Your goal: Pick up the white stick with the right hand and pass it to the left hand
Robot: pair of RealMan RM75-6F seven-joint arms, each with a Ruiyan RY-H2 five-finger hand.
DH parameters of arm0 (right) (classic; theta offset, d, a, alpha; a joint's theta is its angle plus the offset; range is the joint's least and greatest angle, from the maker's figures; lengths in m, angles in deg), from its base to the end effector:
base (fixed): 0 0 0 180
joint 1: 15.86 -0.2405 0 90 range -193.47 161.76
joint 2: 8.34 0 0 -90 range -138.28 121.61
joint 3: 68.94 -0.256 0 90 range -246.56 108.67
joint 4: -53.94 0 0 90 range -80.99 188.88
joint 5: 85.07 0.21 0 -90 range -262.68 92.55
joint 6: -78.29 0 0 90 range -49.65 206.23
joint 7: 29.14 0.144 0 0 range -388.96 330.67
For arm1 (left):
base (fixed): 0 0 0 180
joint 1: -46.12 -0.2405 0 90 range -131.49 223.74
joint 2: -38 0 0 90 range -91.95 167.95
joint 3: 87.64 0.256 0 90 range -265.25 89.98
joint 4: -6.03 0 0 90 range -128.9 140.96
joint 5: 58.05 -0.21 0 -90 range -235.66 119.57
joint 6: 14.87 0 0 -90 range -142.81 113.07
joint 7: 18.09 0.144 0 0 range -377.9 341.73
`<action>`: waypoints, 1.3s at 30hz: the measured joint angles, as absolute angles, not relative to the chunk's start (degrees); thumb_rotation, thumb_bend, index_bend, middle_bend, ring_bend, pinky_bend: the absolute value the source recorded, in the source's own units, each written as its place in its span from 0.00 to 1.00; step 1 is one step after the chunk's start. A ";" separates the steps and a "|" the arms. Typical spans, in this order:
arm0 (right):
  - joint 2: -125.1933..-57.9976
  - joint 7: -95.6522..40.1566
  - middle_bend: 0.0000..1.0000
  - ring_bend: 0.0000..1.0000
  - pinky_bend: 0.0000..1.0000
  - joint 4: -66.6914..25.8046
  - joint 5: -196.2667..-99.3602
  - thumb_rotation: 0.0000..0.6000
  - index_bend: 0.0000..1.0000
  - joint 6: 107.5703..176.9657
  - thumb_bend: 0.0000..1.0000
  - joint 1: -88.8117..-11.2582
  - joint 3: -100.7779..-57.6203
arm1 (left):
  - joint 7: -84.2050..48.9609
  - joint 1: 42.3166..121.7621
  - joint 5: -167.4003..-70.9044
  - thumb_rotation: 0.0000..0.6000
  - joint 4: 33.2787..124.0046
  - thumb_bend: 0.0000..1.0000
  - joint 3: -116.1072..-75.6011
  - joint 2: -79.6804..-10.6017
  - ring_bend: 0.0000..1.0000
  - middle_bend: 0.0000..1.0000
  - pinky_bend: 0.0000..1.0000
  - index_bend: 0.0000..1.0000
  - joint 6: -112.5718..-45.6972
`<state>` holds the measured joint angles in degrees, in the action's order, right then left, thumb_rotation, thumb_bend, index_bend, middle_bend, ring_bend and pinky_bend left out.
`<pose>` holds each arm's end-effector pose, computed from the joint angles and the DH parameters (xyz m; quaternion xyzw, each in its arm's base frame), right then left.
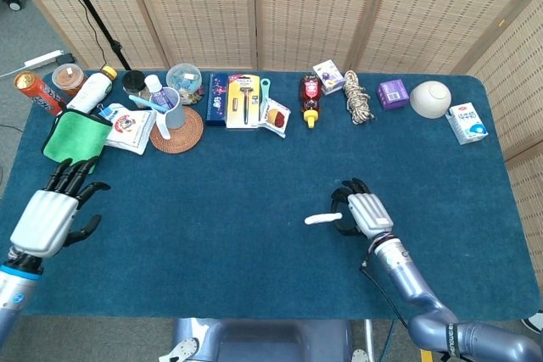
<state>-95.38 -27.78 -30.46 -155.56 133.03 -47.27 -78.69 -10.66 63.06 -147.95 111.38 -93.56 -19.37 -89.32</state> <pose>-0.2052 -0.3104 -0.0074 0.6527 -0.5197 0.4076 0.3711 -0.2217 0.2376 0.1544 -0.6945 -0.3208 -0.4154 0.4921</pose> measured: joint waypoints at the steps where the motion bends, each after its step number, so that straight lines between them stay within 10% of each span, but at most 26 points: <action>1: -94.83 -27.83 0.31 0.12 0.00 -31.68 -155.19 1.00 0.62 133.06 0.42 -47.26 -78.97 | -10.53 63.89 -148.31 1.00 110.86 0.32 -93.76 -20.25 0.08 0.07 0.01 0.34 -88.65; 16: -92.22 -30.68 0.31 0.12 0.00 -43.36 -147.82 1.00 0.62 132.42 0.42 -49.32 -82.29 | -14.11 79.05 -157.77 1.00 96.34 0.32 -95.08 -41.96 0.07 0.07 0.01 0.38 -81.22; 39: -94.04 -29.82 0.31 0.12 0.00 -44.40 -144.60 1.00 0.62 131.97 0.42 -51.20 -82.84 | -11.75 85.73 -156.54 1.00 90.70 0.32 -94.84 -54.15 0.06 0.07 0.01 0.39 -79.35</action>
<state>-94.04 -29.82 -44.40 -144.60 131.97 -51.20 -82.84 -11.75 85.73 -156.54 90.70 -94.84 -54.15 -79.35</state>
